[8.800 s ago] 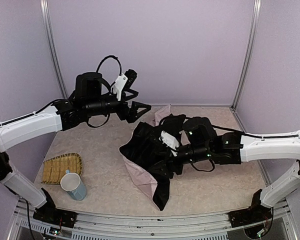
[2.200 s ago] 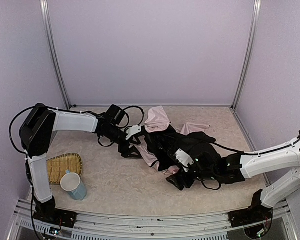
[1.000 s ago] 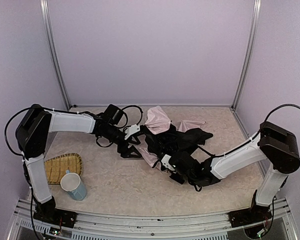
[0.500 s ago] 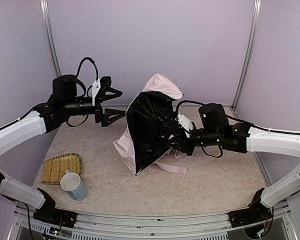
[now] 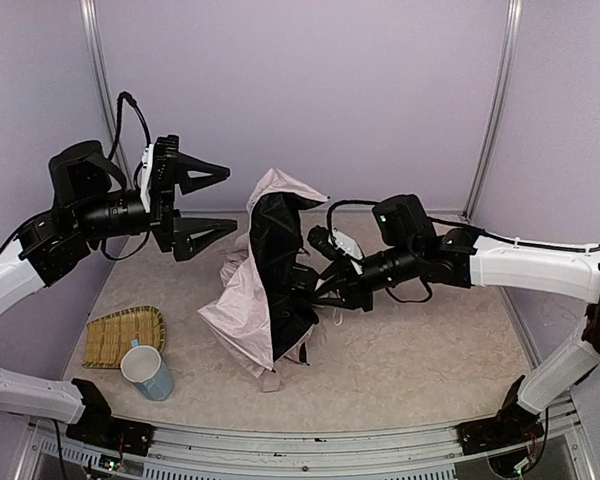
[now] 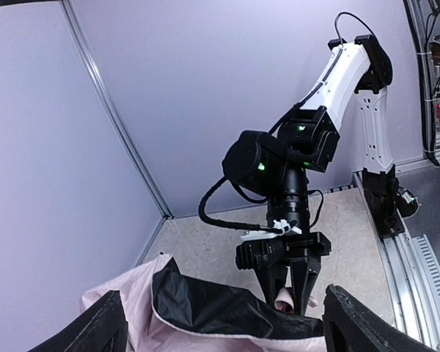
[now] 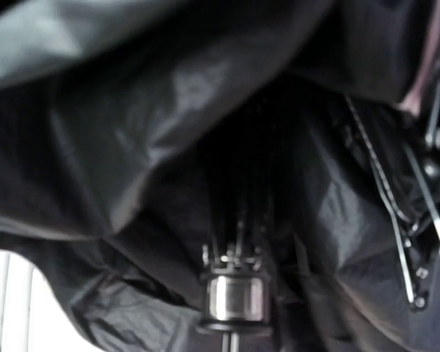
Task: Put away the umbrella
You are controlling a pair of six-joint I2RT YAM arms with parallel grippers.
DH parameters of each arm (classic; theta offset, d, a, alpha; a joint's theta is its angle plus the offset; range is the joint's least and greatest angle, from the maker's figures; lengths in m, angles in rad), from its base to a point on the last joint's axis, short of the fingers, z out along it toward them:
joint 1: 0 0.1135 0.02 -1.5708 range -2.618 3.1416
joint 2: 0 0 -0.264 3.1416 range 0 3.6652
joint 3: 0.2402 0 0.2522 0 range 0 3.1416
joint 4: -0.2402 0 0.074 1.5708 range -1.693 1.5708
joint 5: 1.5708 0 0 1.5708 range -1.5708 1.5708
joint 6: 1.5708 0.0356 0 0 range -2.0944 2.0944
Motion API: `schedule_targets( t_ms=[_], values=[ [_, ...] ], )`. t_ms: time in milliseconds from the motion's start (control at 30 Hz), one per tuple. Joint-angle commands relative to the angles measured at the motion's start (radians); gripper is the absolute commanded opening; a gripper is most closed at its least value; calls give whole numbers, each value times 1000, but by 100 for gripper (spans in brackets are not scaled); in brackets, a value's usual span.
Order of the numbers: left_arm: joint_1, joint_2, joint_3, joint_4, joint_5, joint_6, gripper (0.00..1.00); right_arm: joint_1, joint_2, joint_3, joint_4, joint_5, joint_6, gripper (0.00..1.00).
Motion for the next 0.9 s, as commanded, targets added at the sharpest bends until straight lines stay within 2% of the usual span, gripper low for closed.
schedule_targets(
  t_ms=[0, 100, 167, 333, 433, 467, 500, 633, 700, 800, 867],
  values=[
    [-2, 51, 7, -125, -128, -59, 87, -17, 49, 27, 18, -161, -64, 0],
    [14, 65, 23, -167, -202, -93, 74, -48, 102, 74, -30, -278, -90, 0],
    [13, 64, 26, -177, -194, -103, 70, -55, 125, 110, -98, -299, -110, 0],
    [-21, 80, 6, -236, -115, -120, 79, -55, 101, 44, -80, -278, -127, 0],
    [-84, 84, -67, -161, -143, -108, 82, -54, 106, 27, -69, -277, -139, 0],
    [-102, 100, -90, -114, -177, -123, 78, -54, 113, 28, -69, -275, -143, 0],
    [-120, 126, -92, -76, -212, -144, 69, -54, 123, 27, -62, -275, -144, 0],
    [-213, 276, 46, -35, -309, -220, 23, -54, 150, 10, 6, -288, -117, 0],
    [-273, 353, 130, -67, -390, -215, 1, -54, 158, 6, 34, -274, -87, 0],
    [-321, 460, 262, -156, -457, -210, 0, -54, 164, -9, 70, -248, -45, 0],
    [-333, 498, 292, -149, -481, -210, 0, -56, 168, -28, 99, -245, -25, 0]
  ],
)
